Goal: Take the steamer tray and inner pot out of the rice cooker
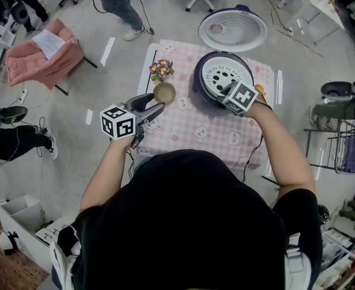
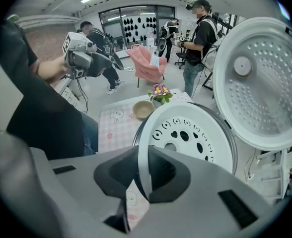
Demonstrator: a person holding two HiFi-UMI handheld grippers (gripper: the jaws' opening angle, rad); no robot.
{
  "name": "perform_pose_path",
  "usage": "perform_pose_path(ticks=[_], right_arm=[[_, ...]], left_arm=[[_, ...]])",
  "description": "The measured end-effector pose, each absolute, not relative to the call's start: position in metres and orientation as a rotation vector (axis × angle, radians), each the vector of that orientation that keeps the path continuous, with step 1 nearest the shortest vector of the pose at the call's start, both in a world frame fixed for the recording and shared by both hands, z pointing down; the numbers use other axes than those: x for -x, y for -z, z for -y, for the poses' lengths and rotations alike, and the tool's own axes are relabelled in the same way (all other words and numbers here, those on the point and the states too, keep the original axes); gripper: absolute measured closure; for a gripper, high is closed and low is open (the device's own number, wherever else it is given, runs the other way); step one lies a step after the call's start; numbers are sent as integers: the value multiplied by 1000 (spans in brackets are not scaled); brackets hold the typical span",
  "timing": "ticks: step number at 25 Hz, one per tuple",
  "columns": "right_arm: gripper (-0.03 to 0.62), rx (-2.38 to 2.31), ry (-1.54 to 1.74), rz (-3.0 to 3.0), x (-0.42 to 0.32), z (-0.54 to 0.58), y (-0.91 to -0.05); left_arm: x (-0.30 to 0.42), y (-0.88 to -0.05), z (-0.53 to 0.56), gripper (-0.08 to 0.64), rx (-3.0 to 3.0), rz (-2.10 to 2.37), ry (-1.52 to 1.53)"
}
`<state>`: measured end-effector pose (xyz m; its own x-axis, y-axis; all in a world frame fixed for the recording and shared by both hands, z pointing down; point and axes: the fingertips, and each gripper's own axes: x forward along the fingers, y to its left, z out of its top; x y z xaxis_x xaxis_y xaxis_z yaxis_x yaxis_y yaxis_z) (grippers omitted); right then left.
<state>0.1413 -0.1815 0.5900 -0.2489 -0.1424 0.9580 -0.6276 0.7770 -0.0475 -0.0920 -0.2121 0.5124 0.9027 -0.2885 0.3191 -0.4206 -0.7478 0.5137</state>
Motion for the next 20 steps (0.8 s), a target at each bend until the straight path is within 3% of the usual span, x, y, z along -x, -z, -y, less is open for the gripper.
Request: perform_pose_path(ticks=[20], right_arm=[[546, -766, -449, 1918, -139, 178, -530]], left_arm=[[77, -507, 203, 295, -2491, 405, -304]])
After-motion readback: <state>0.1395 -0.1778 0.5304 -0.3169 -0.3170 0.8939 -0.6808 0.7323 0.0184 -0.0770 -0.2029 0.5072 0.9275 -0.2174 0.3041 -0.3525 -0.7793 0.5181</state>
